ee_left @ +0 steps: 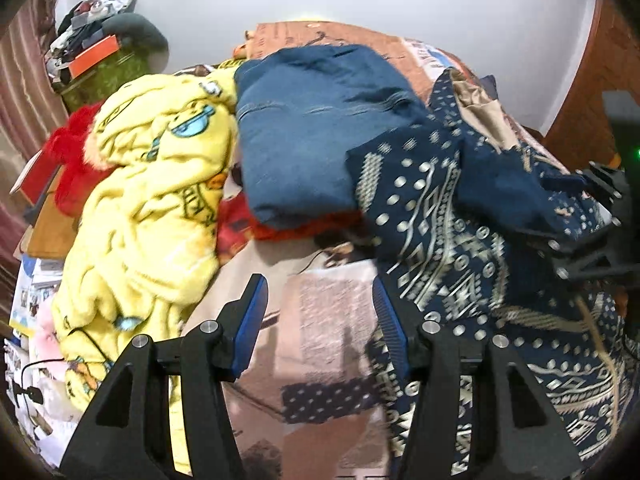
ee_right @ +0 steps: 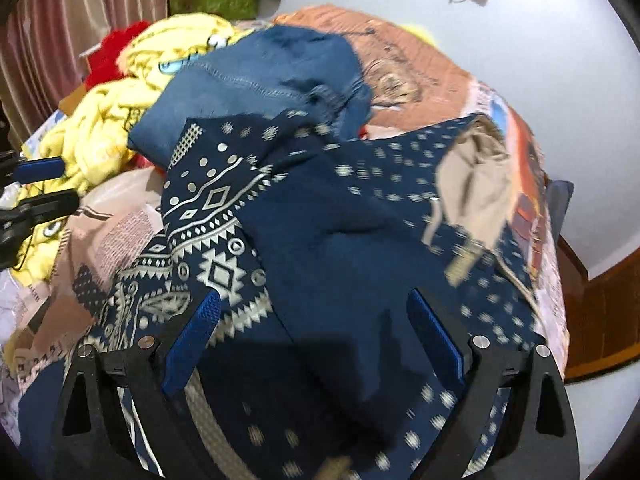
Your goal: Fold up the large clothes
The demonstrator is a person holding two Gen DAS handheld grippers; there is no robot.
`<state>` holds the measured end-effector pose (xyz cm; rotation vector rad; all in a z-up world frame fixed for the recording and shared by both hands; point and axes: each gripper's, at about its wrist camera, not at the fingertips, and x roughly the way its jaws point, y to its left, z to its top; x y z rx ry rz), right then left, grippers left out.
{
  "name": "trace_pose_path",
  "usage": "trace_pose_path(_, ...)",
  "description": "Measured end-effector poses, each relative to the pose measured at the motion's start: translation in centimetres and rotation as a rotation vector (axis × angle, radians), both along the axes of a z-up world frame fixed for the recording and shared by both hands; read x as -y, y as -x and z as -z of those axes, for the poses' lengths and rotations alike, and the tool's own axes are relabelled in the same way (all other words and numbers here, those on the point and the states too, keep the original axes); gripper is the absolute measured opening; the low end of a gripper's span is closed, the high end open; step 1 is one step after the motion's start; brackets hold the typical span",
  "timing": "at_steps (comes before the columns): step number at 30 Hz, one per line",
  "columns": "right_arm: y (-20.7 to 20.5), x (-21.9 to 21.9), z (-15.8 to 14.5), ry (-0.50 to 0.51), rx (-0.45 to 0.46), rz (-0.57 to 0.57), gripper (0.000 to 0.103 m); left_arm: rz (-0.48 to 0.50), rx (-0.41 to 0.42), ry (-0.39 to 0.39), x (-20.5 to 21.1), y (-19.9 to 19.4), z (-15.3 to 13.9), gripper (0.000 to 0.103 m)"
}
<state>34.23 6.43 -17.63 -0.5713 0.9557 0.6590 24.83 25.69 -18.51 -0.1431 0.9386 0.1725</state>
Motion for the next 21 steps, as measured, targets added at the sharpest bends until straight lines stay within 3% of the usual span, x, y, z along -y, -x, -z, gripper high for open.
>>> trace_pose_path(6,-0.9,-2.5,2.2,0.064,0.023,0.005,0.068,-0.003,-0.029,0.006,-0.5,0.6,1.6,0.054)
trace_pose_path(9,-1.1,-3.1,3.0,0.087,0.037,-0.004,0.04,0.0,-0.036,-0.001,-0.3,0.5,1.9,0.054)
trace_pose_path(13,-1.7,-1.6,2.2,0.022,0.011,0.023,0.016,0.003,-0.034,0.003,0.0,0.4,1.9,0.054)
trace_pose_path(16,-2.3,0.2,0.4,-0.067,-0.026,0.043,0.012,0.003,-0.031,0.005,0.3,0.1,1.6,0.054)
trace_pose_path(21,-2.2,3.3,-3.9,-0.176,0.024,0.072,0.011,0.011,-0.018,0.001,1.2,-0.5,0.8,0.054)
